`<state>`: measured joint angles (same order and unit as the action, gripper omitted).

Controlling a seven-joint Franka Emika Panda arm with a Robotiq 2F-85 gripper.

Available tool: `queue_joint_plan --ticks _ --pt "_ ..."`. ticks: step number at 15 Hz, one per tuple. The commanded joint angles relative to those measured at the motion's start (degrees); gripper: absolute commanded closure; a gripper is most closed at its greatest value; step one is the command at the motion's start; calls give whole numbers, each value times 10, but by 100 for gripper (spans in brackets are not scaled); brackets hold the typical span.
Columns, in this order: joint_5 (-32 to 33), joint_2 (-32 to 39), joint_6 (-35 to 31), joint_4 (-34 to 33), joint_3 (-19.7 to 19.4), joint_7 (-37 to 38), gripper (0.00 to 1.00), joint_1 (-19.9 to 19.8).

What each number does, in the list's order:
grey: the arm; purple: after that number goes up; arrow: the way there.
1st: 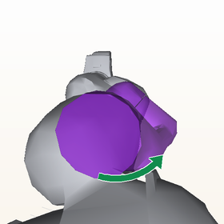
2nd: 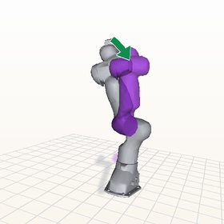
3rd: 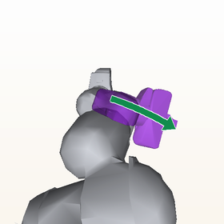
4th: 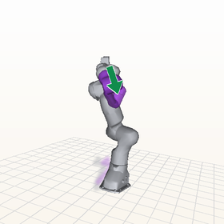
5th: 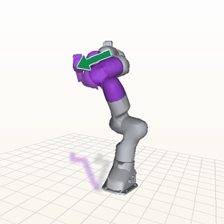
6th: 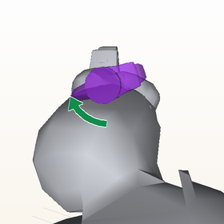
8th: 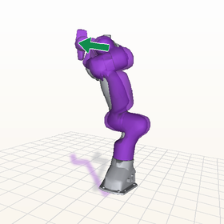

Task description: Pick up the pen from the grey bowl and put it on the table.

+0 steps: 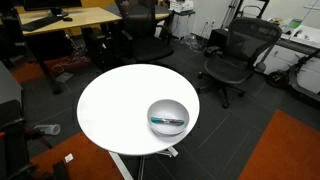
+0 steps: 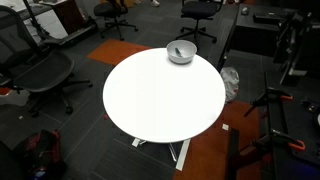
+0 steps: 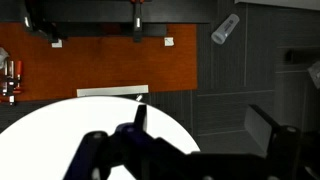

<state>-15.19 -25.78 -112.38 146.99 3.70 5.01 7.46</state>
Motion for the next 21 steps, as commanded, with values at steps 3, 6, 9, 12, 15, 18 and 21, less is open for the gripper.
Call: queue_joint_plan --ticks 3,6,9,12,15,18,21 --pt "-2 0 1 -1 5 -2 0 -5" --pt "-2 0 1 -1 5 -2 0 -5" --pt "-2 0 1 -1 5 -2 0 -5" --pt "1 5 -9 -7 3 15 0 -15" --pt "7 6 -35 -18 -5 40 0 -42" --pt "19 5 -85 -21 -10 77 0 -74" --pt "44 10 -139 -29 -10 127 0 -111"
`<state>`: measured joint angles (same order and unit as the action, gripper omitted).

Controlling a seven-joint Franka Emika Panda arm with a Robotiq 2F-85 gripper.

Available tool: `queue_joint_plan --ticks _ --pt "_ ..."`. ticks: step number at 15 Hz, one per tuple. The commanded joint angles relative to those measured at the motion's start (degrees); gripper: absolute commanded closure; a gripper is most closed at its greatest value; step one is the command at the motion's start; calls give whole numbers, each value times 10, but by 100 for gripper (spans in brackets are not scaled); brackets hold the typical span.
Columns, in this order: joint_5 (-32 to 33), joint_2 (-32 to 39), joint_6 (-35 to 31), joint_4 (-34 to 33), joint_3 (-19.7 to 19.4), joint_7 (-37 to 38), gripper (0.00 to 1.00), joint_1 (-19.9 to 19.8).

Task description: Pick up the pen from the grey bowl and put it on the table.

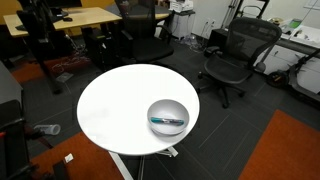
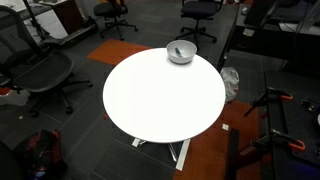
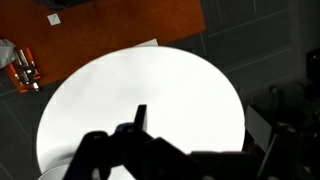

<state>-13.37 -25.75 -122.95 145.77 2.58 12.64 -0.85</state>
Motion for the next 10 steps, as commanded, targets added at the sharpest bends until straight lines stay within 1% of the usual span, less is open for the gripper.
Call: queue_joint_plan --ticks 1,6,10 --pt "39 14 -44 -22 1 67 0 -39" --pt "106 53 -93 -59 0 141 0 -91" --pt "153 101 -136 -87 -6 185 0 -118"
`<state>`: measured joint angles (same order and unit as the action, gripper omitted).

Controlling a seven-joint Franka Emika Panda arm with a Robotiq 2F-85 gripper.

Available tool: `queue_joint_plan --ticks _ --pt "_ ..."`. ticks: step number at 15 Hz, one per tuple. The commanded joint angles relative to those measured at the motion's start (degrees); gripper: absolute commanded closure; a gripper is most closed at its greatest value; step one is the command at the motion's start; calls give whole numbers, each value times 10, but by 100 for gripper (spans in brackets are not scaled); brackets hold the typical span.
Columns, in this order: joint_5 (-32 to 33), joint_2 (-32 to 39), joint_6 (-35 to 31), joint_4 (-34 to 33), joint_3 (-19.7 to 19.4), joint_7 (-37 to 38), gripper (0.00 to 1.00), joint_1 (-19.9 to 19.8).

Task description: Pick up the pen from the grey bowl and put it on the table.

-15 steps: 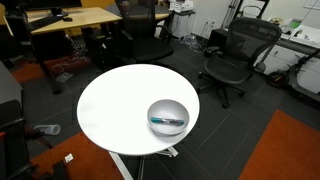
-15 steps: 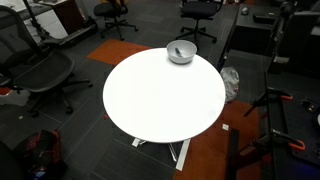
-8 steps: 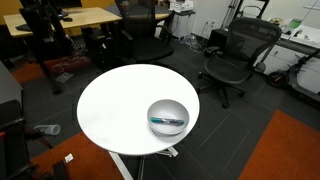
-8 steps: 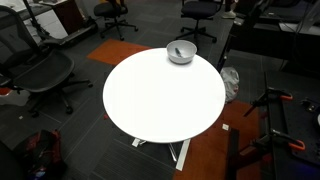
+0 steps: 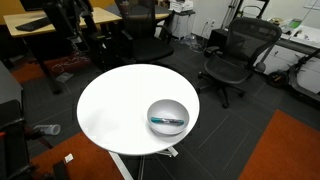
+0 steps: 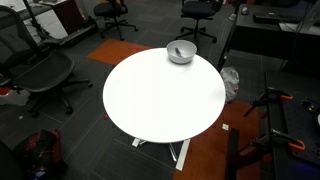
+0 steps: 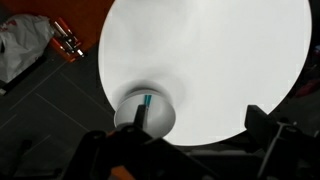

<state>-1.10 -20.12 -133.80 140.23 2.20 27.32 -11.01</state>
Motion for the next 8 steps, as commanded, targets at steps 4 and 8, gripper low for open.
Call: queue_joint_plan --ticks 4,8 --pt "60 110 -81 -63 -22 68 0 -30" --pt "68 184 -97 -108 -50 74 0 -22"
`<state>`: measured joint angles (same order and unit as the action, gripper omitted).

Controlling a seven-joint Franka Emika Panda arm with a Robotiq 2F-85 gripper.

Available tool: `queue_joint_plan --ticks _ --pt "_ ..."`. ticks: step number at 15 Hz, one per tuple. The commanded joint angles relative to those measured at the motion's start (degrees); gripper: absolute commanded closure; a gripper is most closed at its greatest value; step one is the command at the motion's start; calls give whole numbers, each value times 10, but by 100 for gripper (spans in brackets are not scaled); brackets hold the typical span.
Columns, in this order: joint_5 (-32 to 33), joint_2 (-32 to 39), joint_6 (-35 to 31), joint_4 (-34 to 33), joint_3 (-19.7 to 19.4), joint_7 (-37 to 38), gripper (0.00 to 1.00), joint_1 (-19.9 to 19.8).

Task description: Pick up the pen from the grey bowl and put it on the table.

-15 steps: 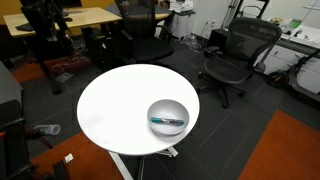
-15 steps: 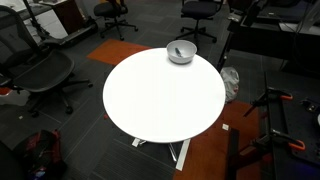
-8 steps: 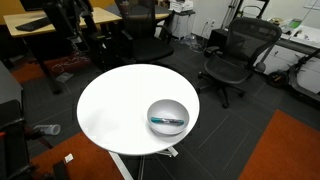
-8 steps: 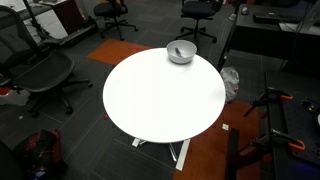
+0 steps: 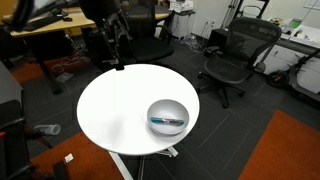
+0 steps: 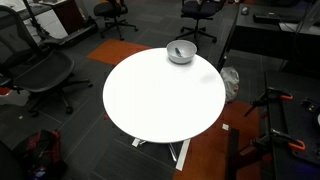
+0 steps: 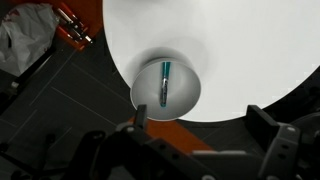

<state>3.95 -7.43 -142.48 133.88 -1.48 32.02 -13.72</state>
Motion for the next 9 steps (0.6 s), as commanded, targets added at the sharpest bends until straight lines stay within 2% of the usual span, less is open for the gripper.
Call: queue_joint_plan --ticks 1,9 --pt "11 76 -12 -57 -21 21 0 9" --pt "-23 198 2 -164 -65 -18 0 32"
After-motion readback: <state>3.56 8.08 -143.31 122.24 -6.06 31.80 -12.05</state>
